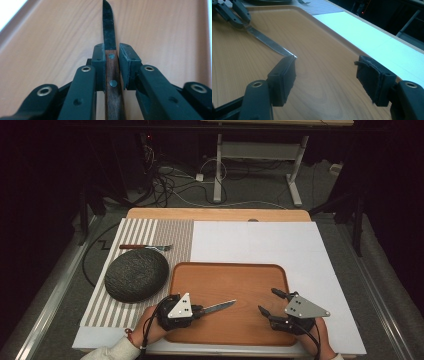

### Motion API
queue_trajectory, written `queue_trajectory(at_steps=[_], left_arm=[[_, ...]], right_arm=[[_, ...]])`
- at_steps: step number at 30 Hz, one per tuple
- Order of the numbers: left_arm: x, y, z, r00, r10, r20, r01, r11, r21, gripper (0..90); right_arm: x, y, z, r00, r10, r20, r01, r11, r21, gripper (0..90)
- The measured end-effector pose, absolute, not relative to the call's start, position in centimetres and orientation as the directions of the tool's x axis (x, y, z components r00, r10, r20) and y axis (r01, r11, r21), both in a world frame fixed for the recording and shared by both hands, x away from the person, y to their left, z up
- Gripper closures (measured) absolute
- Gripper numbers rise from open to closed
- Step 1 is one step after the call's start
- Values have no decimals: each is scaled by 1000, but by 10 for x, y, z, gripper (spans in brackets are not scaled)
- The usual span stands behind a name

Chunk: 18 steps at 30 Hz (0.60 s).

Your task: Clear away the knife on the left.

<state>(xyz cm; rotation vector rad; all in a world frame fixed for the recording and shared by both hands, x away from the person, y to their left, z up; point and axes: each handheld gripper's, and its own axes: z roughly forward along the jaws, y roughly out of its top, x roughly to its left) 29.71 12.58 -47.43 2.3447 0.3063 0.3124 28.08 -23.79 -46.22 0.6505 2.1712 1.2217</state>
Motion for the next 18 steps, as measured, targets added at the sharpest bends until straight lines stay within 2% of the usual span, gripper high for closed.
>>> queue_trajectory(at_steps=[4, 8, 11, 15, 16, 18], left_arm=[[298, 130, -466, 947, 300, 116, 121, -665, 737, 669], [296, 127, -461, 959, 243, 149, 65, -695, 716, 822], [297, 120, -460, 971, 182, 153, 24, -717, 697, 869], [298, 107, -461, 976, 128, 178, -22, -751, 660, 869], [301, 101, -463, 975, 88, 203, -66, -758, 649, 869], [300, 96, -466, 978, 88, 188, -49, -783, 620, 869]], right_arm=[[281, -238, -462, -725, 648, -233, 137, 467, 873, 322], [281, -238, -462, -721, 653, -231, 142, 466, 873, 322], [282, -238, -462, -721, 653, -230, 145, 467, 872, 320], [281, -238, -463, -723, 651, -232, 143, 469, 871, 320], [281, -238, -463, -722, 652, -231, 144, 469, 871, 320], [282, -238, -463, -723, 651, -230, 144, 468, 872, 320]])
